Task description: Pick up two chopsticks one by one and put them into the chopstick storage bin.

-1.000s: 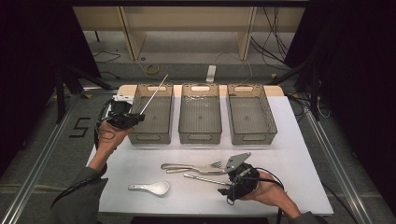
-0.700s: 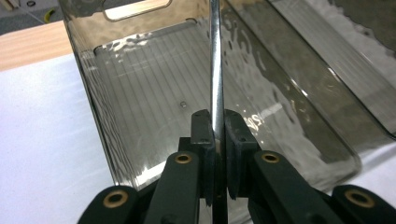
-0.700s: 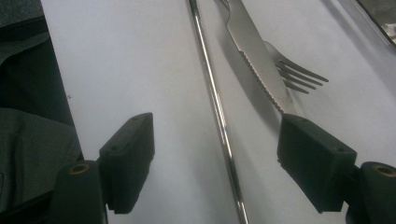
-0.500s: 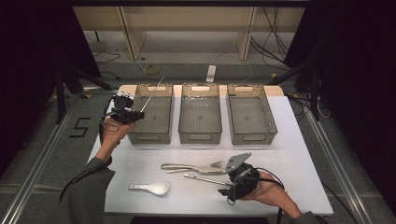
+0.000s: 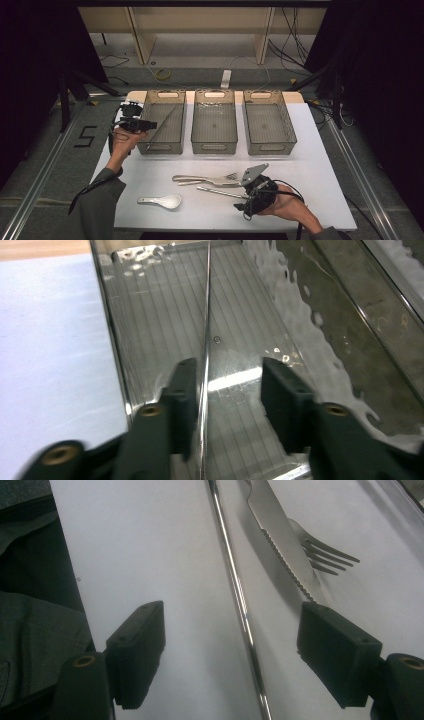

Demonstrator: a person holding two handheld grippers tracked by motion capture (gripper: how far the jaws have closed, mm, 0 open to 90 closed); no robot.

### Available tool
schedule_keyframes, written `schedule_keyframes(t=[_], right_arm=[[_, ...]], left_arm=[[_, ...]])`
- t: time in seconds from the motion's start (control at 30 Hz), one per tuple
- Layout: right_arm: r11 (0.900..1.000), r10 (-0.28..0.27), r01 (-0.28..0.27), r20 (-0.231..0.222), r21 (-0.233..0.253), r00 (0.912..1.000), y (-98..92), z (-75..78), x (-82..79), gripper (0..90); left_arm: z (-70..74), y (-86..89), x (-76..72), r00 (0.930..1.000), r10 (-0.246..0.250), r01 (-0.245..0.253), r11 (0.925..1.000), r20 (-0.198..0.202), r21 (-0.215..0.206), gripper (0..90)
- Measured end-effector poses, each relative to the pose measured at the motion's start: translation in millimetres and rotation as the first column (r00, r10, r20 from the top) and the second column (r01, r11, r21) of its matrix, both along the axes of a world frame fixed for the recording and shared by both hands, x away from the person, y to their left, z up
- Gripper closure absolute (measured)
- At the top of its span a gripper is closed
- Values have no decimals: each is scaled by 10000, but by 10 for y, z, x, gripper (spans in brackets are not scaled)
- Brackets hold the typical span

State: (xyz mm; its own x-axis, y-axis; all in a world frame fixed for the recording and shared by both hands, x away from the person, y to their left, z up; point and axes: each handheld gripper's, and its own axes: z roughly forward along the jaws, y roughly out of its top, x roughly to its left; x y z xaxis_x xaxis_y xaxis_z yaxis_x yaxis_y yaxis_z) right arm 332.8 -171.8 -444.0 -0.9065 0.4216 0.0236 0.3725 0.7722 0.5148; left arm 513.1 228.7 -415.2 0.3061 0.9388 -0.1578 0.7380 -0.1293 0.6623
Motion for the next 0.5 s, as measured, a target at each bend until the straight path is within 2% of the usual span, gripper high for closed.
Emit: schedule_keyframes(t=[0.07,0.13,0.2,0.3,0.37,0.43,0.47,0.5], right_arm=[[10000,-19,19,37,-27,10000,1,-3,4,283],[10000,-52,52,8,-54,10000,1,-1,10,284],[9999,3,-3,-61,-130,10000,-3,7,24,293],[9996,-92,89,-118,-255,9999,2,5,44,312],[9991,14,-14,-11,-426,10000,2,2,71,322],[9985,-36,31,-100,-539,9999,10,14,89,341],[9979,46,-52,-93,-650,9999,16,13,103,349],[9975,-2,-10,-169,-709,9999,33,16,110,359]], left_arm=[[37,-13,-39,9999,10,-7,9998,163,-185,500],[82,-39,-104,9994,-215,223,9993,266,-310,426],[129,-67,-198,9985,-333,361,9973,439,-643,364],[196,-96,-383,9947,-721,818,9869,734,-1393,298],[223,-140,-528,9885,-1113,1256,9812,1020,-1465,273],[216,-180,-687,9816,-1239,1484,9737,1450,-1727,250],[200,-200,-749,9785,-1425,1692,9682,1493,-1844,251],[190,-223,-804,9764,-1558,1818,9668,1496,-1795,250]])
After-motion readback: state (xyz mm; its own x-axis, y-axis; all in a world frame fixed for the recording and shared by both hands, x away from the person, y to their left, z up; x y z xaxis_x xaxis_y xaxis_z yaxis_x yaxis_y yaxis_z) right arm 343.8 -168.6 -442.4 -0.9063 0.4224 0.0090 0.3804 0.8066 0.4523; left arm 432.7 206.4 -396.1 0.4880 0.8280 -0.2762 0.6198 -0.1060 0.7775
